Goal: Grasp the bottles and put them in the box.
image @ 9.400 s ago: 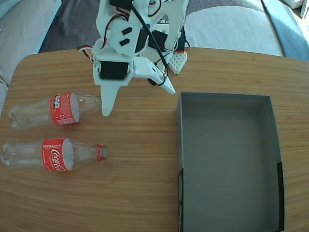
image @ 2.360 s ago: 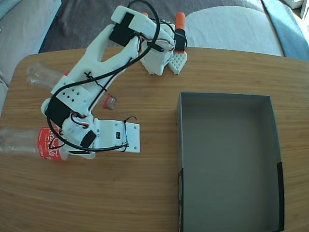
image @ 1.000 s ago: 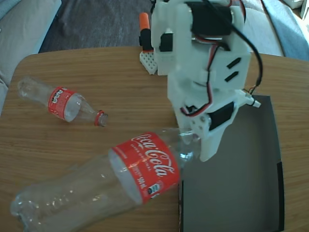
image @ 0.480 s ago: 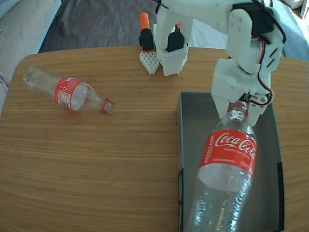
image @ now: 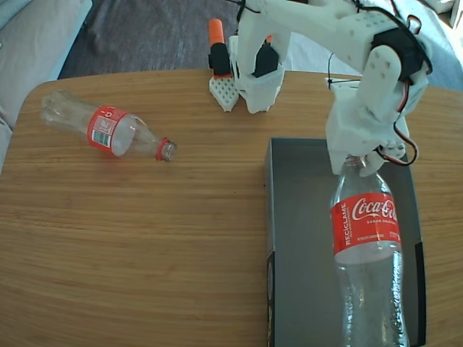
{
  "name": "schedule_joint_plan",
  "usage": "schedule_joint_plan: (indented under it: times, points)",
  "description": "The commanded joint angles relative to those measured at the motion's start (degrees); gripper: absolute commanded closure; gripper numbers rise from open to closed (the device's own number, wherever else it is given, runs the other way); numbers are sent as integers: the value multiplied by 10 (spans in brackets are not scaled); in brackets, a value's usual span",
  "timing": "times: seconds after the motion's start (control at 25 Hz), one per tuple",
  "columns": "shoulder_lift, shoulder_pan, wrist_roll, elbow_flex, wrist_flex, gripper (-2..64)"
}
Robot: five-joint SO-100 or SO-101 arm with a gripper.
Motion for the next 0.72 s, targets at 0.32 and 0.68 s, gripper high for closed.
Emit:
schedule_joint_plan:
  times: [0.32,0.68]
  points:
    - [50,12,-2,58,39,618]
    - [140,11,61,146,-3,618]
